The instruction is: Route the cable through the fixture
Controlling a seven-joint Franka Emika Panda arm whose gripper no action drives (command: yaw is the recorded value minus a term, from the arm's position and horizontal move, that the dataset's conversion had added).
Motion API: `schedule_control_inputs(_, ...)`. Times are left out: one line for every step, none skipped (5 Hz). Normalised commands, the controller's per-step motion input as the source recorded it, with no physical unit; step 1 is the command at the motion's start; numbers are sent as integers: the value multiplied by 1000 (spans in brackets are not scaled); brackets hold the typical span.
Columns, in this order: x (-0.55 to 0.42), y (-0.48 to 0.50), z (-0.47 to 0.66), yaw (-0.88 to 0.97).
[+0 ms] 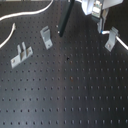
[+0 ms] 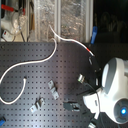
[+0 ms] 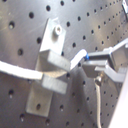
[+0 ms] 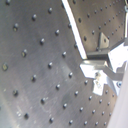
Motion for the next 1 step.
schedule_control_inputs(-62, 197, -3, 111)
